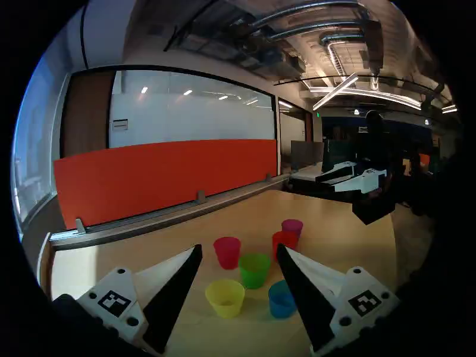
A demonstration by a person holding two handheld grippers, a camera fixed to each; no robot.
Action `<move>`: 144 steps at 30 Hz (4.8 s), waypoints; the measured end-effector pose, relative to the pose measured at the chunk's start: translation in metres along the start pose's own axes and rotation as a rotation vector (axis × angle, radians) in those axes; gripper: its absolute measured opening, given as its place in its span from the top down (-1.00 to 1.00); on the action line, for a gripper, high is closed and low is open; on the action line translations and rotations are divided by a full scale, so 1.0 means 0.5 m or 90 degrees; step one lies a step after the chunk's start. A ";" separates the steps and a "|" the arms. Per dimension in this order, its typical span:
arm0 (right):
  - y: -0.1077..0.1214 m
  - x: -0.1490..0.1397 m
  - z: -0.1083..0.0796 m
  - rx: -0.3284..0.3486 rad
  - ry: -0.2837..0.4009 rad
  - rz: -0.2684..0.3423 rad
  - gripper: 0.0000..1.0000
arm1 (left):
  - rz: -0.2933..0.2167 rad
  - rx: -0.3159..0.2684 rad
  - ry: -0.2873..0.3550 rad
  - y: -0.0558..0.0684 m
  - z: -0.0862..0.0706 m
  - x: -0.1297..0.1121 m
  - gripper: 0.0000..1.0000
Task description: Pour water
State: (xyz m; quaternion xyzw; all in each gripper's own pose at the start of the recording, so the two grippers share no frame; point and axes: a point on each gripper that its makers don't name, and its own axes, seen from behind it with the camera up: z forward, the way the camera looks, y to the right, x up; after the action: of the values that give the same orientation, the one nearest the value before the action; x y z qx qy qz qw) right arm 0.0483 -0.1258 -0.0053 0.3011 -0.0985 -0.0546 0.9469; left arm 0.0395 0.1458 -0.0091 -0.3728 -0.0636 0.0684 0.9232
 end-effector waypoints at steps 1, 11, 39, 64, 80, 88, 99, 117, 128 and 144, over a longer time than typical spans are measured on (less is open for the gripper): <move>0.000 -0.001 0.001 0.000 0.000 -0.001 -1.00 | 0.001 0.000 -0.001 -0.002 0.002 -0.001 -0.85; 0.000 -0.028 0.016 0.015 -0.022 0.002 -1.00 | 0.009 -0.042 -0.025 0.018 0.011 -0.030 -0.85; 0.014 -0.088 0.097 0.044 -0.062 0.009 -1.00 | 0.035 -0.200 -0.113 0.119 0.056 -0.162 -0.85; 0.020 -0.099 0.116 0.046 -0.067 0.003 -1.00 | 0.095 -0.254 -0.217 0.192 0.085 -0.307 -0.85; 0.019 -0.107 0.116 0.043 -0.070 0.000 -1.00 | 0.088 -0.264 -0.229 0.225 0.139 -0.343 -0.94; 0.019 -0.110 0.117 0.044 -0.072 -0.002 -1.00 | 0.093 -0.262 -0.228 0.233 0.154 -0.346 -0.94; 0.014 -0.112 0.119 0.046 -0.073 -0.003 -1.00 | 0.083 -0.248 -0.228 0.226 0.166 -0.345 -0.77; -0.015 -0.110 0.141 0.059 -0.081 -0.021 -1.00 | 0.065 -0.232 -0.192 0.215 0.131 -0.286 -0.75; -0.039 -0.125 0.179 0.070 -0.095 -0.033 -1.00 | 0.066 -0.158 -0.135 0.130 0.096 -0.182 -0.75; -0.072 -0.154 0.236 0.092 -0.113 -0.039 -1.00 | 0.042 -0.068 -0.039 0.018 0.046 -0.050 -0.75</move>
State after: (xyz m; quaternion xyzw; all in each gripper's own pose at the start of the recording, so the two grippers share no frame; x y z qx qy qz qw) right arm -0.0541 -0.2088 0.0564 0.3657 -0.1760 -0.1027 0.9081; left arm 0.0104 0.1636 -0.0008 -0.4213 -0.0828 0.1063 0.8969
